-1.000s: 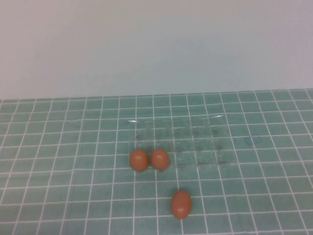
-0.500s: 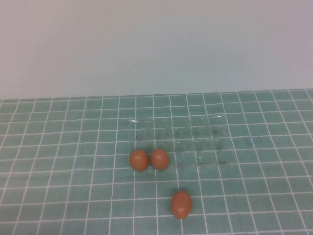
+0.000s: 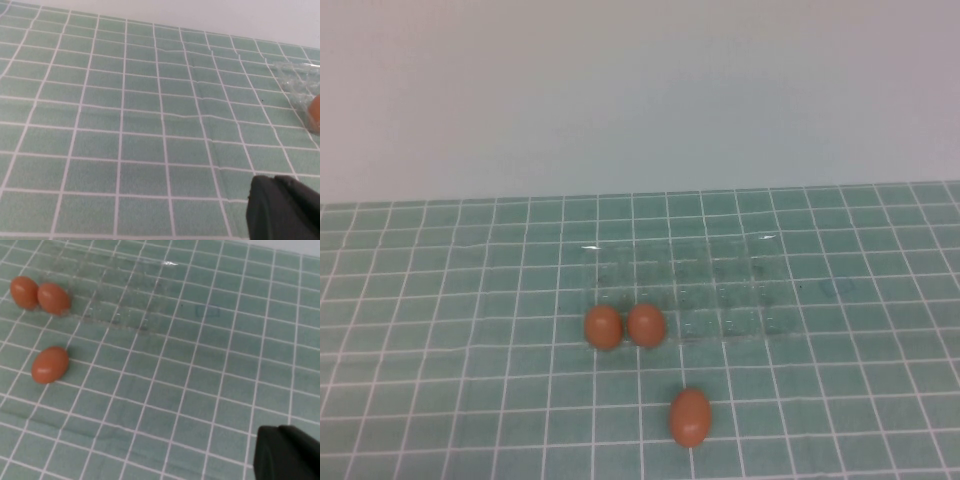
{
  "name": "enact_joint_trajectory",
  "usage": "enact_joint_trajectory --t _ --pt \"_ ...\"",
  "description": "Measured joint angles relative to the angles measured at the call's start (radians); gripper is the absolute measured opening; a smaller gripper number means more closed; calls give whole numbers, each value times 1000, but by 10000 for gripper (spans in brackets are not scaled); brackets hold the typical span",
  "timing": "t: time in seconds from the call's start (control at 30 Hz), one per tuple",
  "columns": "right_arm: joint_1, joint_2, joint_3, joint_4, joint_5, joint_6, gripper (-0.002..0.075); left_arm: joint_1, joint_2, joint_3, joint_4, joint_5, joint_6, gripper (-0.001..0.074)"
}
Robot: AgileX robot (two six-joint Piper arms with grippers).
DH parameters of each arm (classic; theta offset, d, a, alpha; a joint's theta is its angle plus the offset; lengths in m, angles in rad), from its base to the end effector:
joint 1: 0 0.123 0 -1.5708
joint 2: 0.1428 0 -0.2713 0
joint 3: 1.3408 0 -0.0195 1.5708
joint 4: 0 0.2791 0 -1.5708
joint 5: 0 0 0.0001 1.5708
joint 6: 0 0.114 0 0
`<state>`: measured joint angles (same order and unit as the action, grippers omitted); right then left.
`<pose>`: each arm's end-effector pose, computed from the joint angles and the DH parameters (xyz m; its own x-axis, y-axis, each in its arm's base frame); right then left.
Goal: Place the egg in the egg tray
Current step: Pick up the egg
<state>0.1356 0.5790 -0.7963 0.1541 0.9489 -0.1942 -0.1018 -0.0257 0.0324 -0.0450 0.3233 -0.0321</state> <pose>0.1442 0.0340 0.3370 -0.5633 -0.1808 -0.8062 -0.2934 0.9559 -0.0093 0.1170 -0.0136 0.1691 -0.2468 -0.0499 -0.9678 0.0973 0.9924 -0.0759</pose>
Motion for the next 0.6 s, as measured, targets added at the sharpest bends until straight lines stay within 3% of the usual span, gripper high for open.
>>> enact_joint_trajectory --t 0.27,0.6 --pt "107 49 55 75 -225 6 -1 0 0 0 0 0 0 -1" --pt "158 49 242 82 -292 8 -1 0 0 0 0 0 0 -1"
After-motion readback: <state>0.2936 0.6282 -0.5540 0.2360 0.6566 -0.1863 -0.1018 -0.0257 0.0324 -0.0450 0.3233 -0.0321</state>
